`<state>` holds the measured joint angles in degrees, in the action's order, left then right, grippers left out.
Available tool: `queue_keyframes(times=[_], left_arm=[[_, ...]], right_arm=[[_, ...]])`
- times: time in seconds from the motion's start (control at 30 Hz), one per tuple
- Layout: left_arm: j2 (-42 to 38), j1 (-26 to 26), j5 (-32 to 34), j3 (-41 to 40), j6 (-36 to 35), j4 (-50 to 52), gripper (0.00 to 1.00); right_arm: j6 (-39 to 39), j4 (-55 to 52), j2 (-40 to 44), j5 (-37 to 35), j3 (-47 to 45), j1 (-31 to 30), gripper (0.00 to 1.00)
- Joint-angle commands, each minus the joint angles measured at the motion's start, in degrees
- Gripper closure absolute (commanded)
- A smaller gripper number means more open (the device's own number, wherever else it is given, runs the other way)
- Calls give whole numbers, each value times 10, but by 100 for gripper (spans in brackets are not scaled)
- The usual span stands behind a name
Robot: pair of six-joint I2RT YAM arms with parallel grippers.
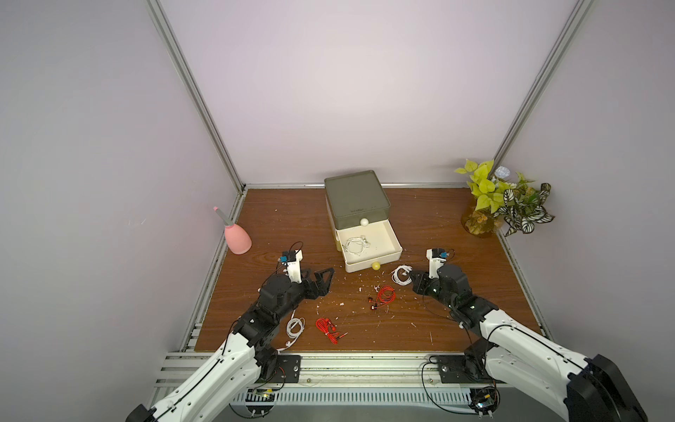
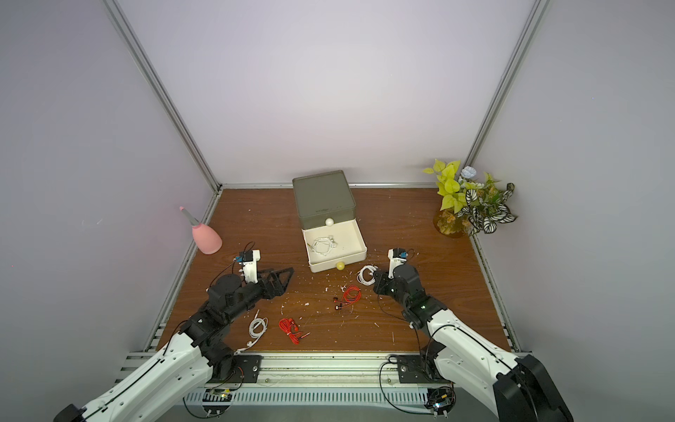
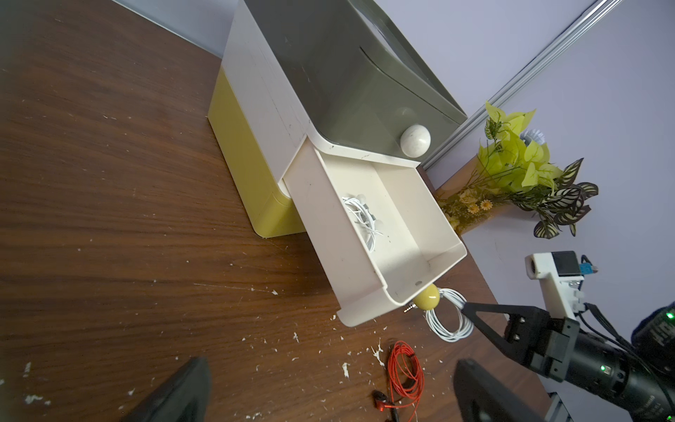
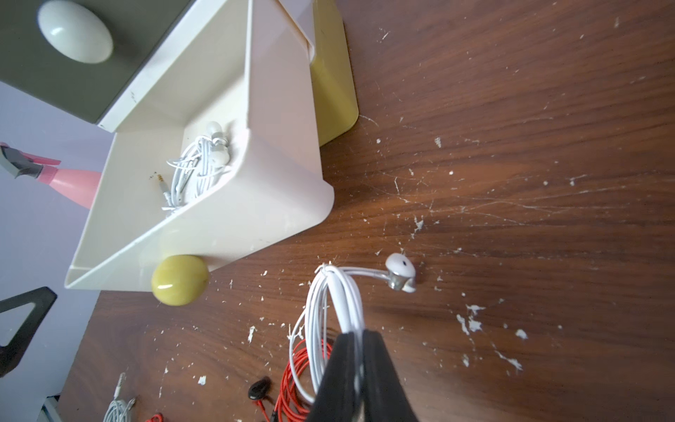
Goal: Place the wired earphones into the drawer by color
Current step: Pick up the wired earphones from the center of the board, then place the wired earphones in the drawer.
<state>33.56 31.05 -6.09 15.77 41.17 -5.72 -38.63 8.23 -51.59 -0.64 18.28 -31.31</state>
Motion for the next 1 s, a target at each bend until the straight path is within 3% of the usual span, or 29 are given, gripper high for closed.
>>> queue_keyframes(times=[0.0,0.47,0.97], left_arm=[[1,-5,7,4,9,-3,1],[4,-5,6,11,21,9,1],[-2,-5,31,17,19,49,1]], right_arm=[[19,-42,26,-19,11,3,90],[70,-109,88,6,116,2,91],[90,-4,-42,67,235,-7,91]])
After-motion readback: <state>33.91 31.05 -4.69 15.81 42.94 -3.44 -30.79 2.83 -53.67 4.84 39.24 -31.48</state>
